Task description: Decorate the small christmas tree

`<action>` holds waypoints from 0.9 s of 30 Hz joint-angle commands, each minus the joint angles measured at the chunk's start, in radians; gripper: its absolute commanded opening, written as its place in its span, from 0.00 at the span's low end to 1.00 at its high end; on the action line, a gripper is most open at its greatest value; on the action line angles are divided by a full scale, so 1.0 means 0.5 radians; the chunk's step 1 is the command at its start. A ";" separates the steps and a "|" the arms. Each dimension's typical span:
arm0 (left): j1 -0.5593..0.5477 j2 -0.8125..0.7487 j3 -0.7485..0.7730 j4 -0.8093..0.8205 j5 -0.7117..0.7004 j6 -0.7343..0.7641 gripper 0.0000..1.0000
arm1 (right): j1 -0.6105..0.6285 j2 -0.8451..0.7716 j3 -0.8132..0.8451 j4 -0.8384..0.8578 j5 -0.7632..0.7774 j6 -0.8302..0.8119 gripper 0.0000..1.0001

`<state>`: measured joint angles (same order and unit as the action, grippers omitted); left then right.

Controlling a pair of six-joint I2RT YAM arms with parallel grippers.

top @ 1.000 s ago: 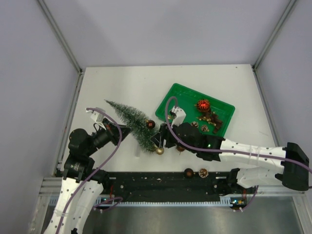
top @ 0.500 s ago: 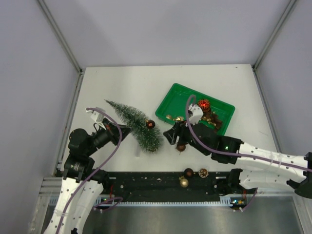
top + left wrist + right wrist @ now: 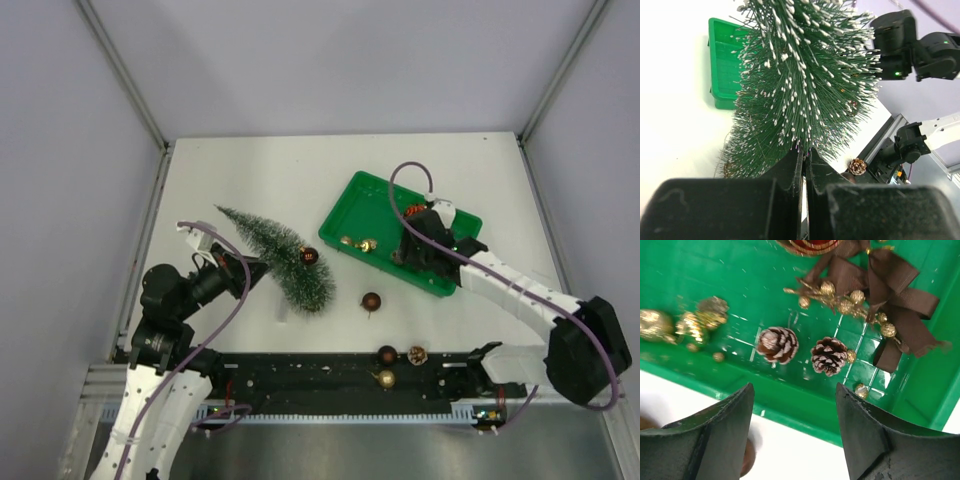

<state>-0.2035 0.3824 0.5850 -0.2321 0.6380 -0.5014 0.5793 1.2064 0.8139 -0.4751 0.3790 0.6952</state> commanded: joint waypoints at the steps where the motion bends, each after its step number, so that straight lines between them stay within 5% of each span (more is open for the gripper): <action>1: 0.011 -0.022 0.042 0.065 0.000 0.030 0.00 | -0.060 0.176 0.112 0.094 -0.117 -0.148 0.66; 20: 0.011 -0.016 0.097 0.032 -0.021 0.064 0.00 | -0.115 0.729 0.281 0.183 -0.276 -0.215 0.55; 27: 0.011 -0.029 0.094 0.007 -0.055 0.061 0.00 | -0.115 0.533 0.323 0.156 -0.298 -0.212 0.30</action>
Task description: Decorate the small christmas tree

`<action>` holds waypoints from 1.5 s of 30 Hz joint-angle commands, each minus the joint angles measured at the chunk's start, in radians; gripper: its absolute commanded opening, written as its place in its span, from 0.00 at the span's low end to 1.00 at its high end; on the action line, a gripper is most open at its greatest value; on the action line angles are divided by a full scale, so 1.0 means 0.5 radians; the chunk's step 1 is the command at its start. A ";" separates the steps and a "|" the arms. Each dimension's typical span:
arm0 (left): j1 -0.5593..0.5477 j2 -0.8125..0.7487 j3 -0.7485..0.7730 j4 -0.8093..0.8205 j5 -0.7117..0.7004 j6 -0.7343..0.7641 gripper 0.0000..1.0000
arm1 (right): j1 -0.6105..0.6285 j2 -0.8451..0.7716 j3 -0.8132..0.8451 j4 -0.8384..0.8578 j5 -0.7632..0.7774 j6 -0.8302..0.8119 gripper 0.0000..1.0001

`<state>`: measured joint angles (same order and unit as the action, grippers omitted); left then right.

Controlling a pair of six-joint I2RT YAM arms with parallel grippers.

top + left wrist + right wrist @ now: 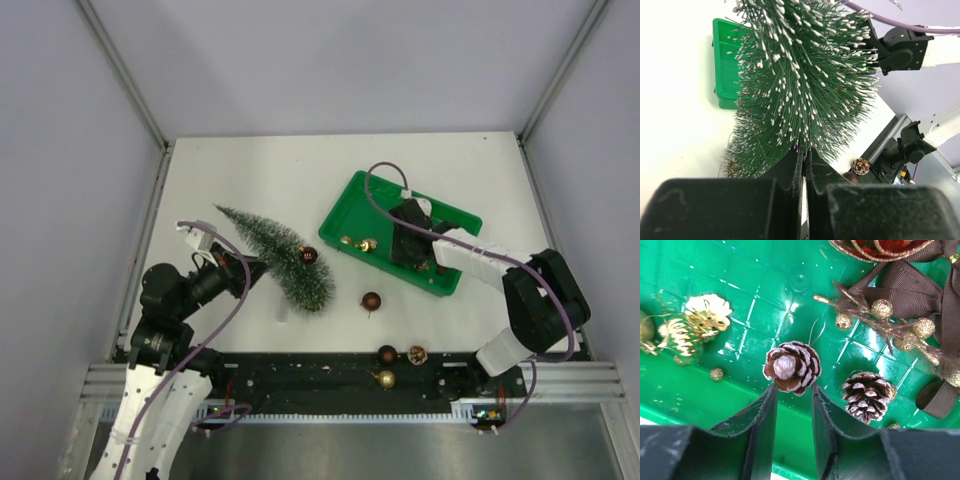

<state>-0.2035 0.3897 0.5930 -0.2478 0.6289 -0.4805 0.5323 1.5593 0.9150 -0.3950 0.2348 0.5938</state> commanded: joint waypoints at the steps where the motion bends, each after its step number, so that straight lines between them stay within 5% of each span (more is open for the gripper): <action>1: 0.011 -0.055 0.075 0.035 -0.049 0.019 0.00 | -0.022 -0.222 0.146 -0.035 -0.015 -0.012 0.29; 13: 0.011 -0.104 0.029 -0.011 -0.248 0.001 0.00 | -0.015 -0.876 0.305 -0.139 -0.380 -0.043 0.25; 15: 0.011 -0.111 0.020 -0.008 -0.248 -0.008 0.00 | -0.015 -0.904 0.311 -0.207 -0.286 -0.064 0.31; 18: 0.011 -0.123 -0.023 0.041 -0.221 -0.045 0.00 | -0.018 -0.729 0.342 -0.339 -0.141 -0.101 0.52; 23: 0.011 -0.123 -0.014 0.029 -0.227 -0.021 0.00 | -0.019 -0.379 0.272 -0.299 -0.059 -0.065 0.59; 45: 0.011 -0.104 -0.005 0.014 -0.221 0.019 0.00 | -0.019 0.262 0.176 0.186 -0.194 0.040 0.59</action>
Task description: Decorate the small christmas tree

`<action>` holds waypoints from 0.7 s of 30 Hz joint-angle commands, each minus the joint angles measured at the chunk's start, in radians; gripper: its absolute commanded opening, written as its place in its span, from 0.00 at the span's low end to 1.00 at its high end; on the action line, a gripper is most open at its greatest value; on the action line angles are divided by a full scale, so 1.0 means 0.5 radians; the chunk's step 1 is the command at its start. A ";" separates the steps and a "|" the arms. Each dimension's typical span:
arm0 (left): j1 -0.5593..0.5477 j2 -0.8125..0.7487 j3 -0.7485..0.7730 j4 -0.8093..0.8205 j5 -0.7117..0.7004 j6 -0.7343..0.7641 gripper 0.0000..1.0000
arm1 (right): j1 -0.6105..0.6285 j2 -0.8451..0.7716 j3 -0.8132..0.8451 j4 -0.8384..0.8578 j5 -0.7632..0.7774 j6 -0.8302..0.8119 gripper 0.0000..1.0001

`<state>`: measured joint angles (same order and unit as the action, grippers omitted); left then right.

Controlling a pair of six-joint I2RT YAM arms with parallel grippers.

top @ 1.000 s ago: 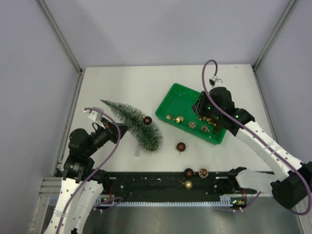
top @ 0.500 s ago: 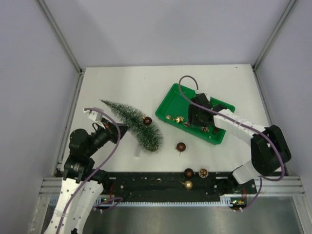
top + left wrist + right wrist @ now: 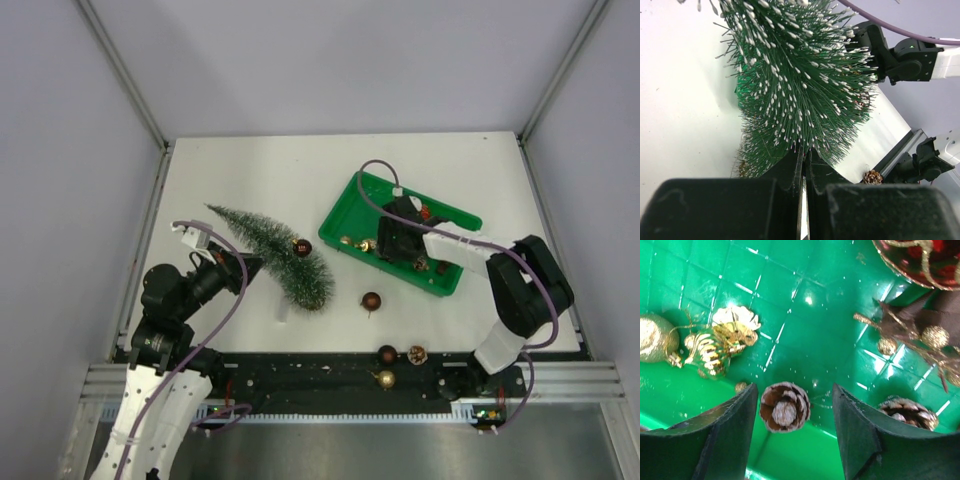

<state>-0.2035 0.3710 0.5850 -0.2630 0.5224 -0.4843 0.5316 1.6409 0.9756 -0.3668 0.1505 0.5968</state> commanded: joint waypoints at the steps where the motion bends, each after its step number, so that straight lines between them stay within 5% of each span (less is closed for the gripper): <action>1: 0.011 -0.067 0.008 0.044 -0.008 0.027 0.00 | -0.017 0.129 0.073 0.135 -0.019 0.040 0.56; 9: 0.011 -0.070 0.027 0.008 -0.014 0.063 0.00 | -0.017 0.136 0.147 0.132 0.024 0.015 0.28; 21: 0.011 -0.076 0.005 0.029 -0.008 0.048 0.00 | -0.017 -0.505 0.402 -0.168 0.024 -0.147 0.12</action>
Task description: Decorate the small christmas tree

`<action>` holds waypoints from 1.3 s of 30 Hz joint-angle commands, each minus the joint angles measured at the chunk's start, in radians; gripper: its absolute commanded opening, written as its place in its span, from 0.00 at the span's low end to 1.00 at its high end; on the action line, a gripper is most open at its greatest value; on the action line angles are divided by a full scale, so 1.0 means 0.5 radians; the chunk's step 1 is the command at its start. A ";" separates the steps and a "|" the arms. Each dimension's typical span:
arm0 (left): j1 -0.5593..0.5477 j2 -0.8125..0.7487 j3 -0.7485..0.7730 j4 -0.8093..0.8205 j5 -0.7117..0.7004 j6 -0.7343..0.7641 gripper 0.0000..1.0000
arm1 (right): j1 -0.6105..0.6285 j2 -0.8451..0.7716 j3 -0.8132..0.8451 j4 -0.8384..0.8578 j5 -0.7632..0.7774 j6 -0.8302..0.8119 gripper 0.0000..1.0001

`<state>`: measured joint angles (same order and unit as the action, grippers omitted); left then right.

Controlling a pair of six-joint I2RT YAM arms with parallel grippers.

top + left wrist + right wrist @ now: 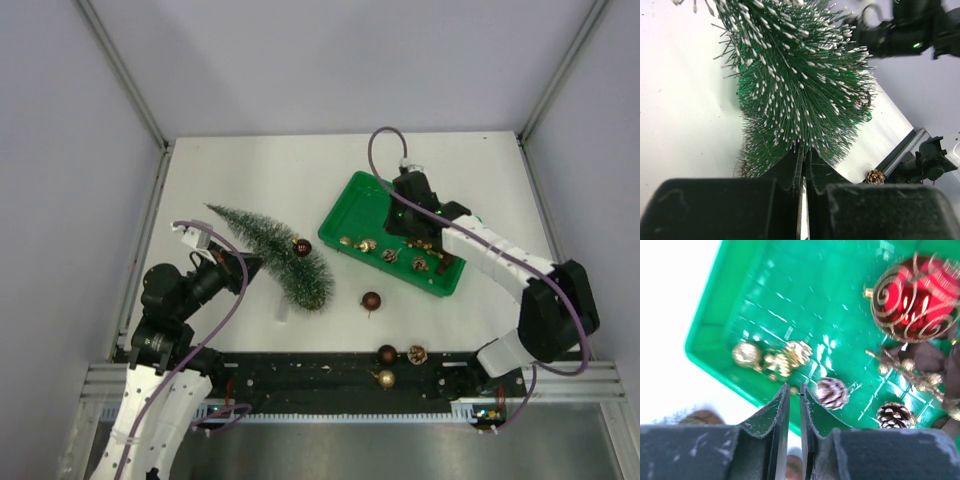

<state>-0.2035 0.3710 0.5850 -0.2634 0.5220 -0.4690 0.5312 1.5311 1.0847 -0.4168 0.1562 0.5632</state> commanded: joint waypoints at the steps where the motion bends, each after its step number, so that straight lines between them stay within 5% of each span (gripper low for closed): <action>1: 0.011 -0.076 0.002 0.033 -0.007 0.018 0.00 | -0.016 -0.316 0.193 -0.087 0.001 -0.080 0.11; 7: 0.011 -0.082 0.002 0.027 -0.007 0.018 0.00 | -0.016 -0.500 0.129 -0.154 -0.027 -0.074 0.15; 12: 0.011 -0.082 -0.013 0.045 -0.001 0.008 0.00 | -0.016 -0.326 0.073 -0.237 0.074 -0.083 0.51; 14: 0.011 -0.079 -0.007 0.048 -0.004 0.011 0.00 | -0.016 -0.237 0.052 -0.222 0.095 -0.086 0.55; 34: 0.011 -0.052 0.033 0.018 -0.016 0.045 0.00 | -0.016 0.395 0.070 -0.001 0.396 -0.277 0.60; 39: 0.011 -0.052 0.033 0.008 -0.026 0.051 0.00 | -0.016 0.445 0.092 0.036 0.366 -0.268 0.52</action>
<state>-0.2035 0.3714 0.5846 -0.2634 0.5148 -0.4606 0.5312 1.7451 1.0813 -0.4469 0.3241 0.4374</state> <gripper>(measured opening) 0.053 0.553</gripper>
